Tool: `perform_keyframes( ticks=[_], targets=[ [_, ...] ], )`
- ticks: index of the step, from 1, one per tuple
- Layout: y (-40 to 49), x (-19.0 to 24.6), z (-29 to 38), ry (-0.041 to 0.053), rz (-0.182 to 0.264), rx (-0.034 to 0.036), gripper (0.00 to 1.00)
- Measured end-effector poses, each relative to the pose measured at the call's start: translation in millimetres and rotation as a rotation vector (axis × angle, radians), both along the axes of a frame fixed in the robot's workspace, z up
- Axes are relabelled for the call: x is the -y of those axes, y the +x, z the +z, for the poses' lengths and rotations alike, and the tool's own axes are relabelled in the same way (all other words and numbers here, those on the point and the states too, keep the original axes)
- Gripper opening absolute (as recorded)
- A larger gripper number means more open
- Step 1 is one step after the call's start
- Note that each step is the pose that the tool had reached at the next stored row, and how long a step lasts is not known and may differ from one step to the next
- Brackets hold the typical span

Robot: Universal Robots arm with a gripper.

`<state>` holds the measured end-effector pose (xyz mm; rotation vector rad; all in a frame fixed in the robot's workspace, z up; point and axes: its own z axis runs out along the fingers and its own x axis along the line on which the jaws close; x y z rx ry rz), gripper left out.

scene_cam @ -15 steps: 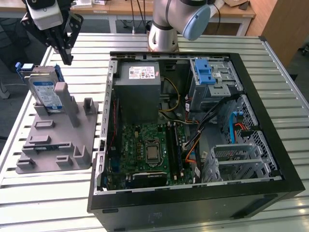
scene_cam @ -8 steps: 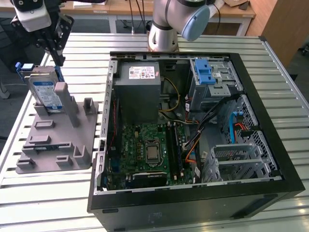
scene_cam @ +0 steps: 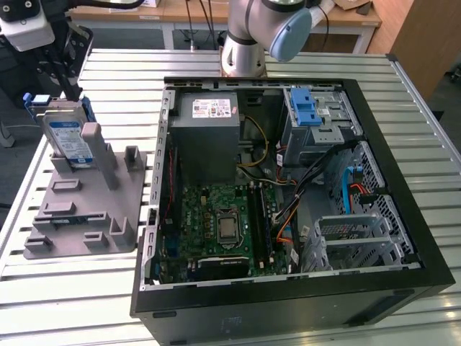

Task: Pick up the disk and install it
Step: 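Reach for the disk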

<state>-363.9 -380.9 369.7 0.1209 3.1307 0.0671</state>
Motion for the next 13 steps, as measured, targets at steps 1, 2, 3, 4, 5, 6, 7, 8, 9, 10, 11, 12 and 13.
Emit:
perform_keyframes(
  ticks=[1,2,3,4,5,6,7,8,9,10,11,12,13],
  targets=[
    [-2.1,0.0,-0.3,0.0001,0.0,-0.0001,0.15],
    [-3.1,0.0,-0.4,0.0001,0.0,-0.0001,0.15],
    [-3.1,0.0,-0.4,0.0,0.0,-0.0001,0.15],
    [-3.1,0.0,-0.4,0.0,0.0,-0.0001,0.15],
    [-3.1,0.0,-0.4,0.0,0.0,-0.0001,0.15],
    [-3.2,0.0,-0.4,0.0,0.0,-0.0002,0.15],
    [-4.7,0.0,-0.3,0.0,0.0,-0.0004,0.15],
    [-8.2,0.0,-0.5,0.0001,-0.001,-0.0002,0.15],
    [-12.0,-0.1,-0.8,0.0,-0.002,-0.0002,0.15],
    [-15.9,-0.4,-1.3,-0.0002,-0.002,-0.0002,0.15],
    [-19.6,-1.2,-2.2,-0.0009,-0.002,-0.0002,0.15],
    [-23.4,-2.4,-3.3,-0.0021,-0.002,-0.0002,0.15],
    [-27.0,-3.7,-4.5,-0.0037,-0.002,-0.0003,0.15]
  ],
)
